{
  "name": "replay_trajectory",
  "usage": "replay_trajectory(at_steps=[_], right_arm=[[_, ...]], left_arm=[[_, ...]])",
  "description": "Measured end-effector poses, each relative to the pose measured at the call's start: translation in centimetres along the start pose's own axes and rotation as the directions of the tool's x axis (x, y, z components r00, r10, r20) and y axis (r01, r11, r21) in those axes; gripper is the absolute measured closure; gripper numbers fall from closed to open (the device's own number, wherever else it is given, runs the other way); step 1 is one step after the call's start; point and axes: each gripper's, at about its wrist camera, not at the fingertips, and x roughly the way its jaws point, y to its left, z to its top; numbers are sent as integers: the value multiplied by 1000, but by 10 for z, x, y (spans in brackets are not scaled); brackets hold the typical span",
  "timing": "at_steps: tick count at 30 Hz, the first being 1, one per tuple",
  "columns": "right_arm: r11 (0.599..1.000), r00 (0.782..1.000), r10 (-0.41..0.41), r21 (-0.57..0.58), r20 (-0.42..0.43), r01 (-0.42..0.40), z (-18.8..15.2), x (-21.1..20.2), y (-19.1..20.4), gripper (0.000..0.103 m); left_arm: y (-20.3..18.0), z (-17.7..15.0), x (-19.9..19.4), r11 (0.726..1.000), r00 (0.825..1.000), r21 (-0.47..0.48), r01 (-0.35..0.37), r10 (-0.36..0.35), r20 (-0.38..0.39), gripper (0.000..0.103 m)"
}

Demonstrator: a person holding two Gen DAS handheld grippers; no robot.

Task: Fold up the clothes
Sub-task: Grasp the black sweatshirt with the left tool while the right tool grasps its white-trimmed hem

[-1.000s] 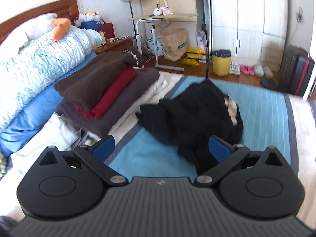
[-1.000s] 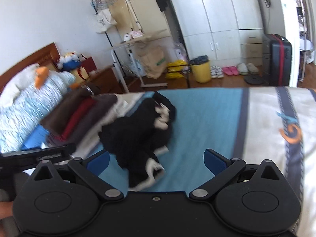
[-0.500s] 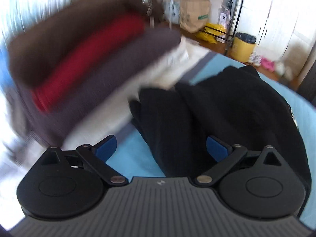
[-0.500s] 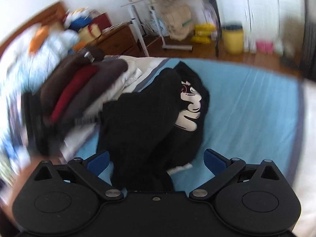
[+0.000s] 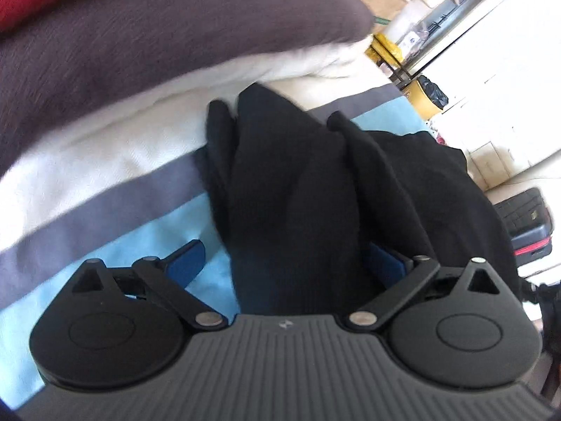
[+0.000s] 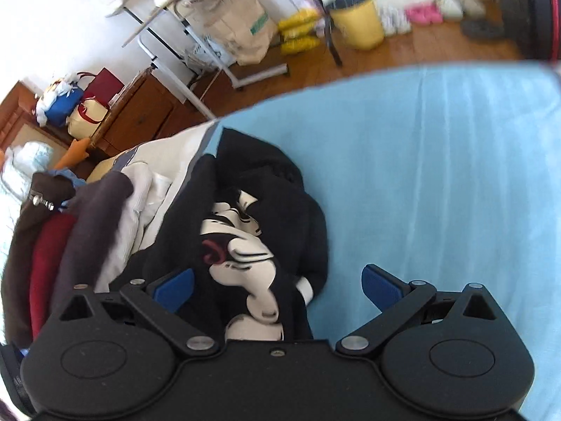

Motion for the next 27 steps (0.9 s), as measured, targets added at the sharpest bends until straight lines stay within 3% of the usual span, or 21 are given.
replay_trajectory(at_steps=[4,5,6,8,9,10,12,17,19,22,27], right_arm=[[992,993,111,66,-48,-108,-5,29,-9,5],[993,992,119,29,-32,-119,-8,30,-4,8],[989,989,144,-10,-20,-144,-12,30,1,16],[978,978,206,-26,-39,-207,-20,33,6,42],[969,968,246,-10,-55,-247,-23,34,6,61],[960,957,281,2,-69,-281,-27,35,7,67],[956,955,290,-26,-68,-292,-35,32,13,77],[935,933,349,-39,-85,-353,-48,11,28,81],[935,936,345,-58,-65,-349,-54,-11,28,81],[918,919,394,-41,-16,-394,-71,-53,16,81],[936,942,334,-133,43,-326,-118,-154,1,81]], left_arm=[[-2,-6,19,994,994,-44,103,-105,-27,7],[-3,-8,21,990,991,-49,129,-131,-35,9],[-5,-9,20,987,987,-45,154,-156,-45,12],[-10,-13,19,978,976,-38,205,-208,-66,37],[-13,-15,18,972,970,-34,231,-233,-77,42],[-15,-17,17,966,962,-31,256,-258,-87,50],[-20,-20,15,952,946,-26,306,-307,-108,51],[-32,-29,11,904,891,-17,427,-424,-162,57],[-36,-33,10,880,864,-16,474,-469,-184,57],[-53,-52,-13,840,822,24,542,-523,-226,57],[-101,-99,-60,744,740,142,653,-588,-326,57]])
